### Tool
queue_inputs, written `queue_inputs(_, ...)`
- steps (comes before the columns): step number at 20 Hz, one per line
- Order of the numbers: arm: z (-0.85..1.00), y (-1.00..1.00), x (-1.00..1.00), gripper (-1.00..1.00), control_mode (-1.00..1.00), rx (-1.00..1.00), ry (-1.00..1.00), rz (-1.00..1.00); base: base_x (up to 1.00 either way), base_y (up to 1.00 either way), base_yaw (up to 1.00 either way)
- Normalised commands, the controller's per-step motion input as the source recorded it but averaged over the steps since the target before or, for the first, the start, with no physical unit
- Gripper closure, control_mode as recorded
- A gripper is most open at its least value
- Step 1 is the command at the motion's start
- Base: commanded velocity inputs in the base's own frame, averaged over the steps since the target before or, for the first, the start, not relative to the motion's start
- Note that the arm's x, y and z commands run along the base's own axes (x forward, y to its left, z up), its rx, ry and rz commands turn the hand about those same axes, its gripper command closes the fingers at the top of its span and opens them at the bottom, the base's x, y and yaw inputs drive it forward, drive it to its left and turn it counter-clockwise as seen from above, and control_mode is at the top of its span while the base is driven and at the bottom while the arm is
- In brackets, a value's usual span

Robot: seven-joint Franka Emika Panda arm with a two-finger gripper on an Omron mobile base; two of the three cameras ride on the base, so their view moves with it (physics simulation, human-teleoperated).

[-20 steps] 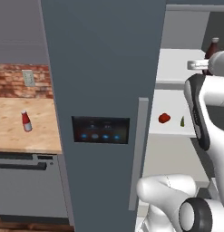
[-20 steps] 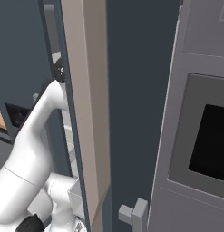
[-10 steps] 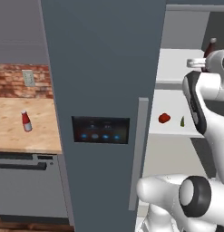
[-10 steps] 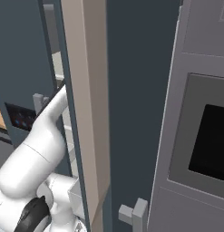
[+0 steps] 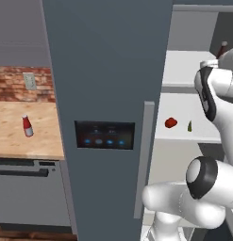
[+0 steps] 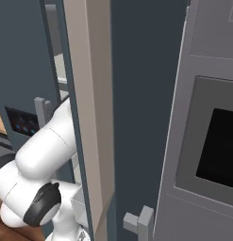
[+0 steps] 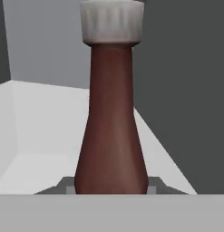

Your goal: Place the ketchup and ketchup from the counter to the top shelf of the fridge. If the existing items in the fridge are on the top shelf, move them to other shelves.

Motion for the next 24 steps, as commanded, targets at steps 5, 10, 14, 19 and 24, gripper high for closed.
queue_inputs(5, -0.22, -0.34, 0.13, 1.0, -1.0, 0.0, 0.08, 0.0, 0.0, 0.0, 0.0)
queue_inputs(10, -0.15, -0.23, 0.15, 1.0, -1.0, 0.09, 0.0, -0.02, 0.0, 0.0, 0.0)
queue_inputs(14, -0.16, -0.1, 0.16, 1.0, -1.0, 0.19, 0.0, -0.04, 0.0, 0.0, 0.0)
queue_inputs(19, -0.28, 0.0, 0.16, 1.0, -1.0, 0.12, -0.04, -0.03, 0.0, 0.0, 0.0)
queue_inputs(24, -0.4, 0.03, 0.33, 1.0, -1.0, 0.0, -0.13, 0.0, 0.0, 0.0, 0.0)
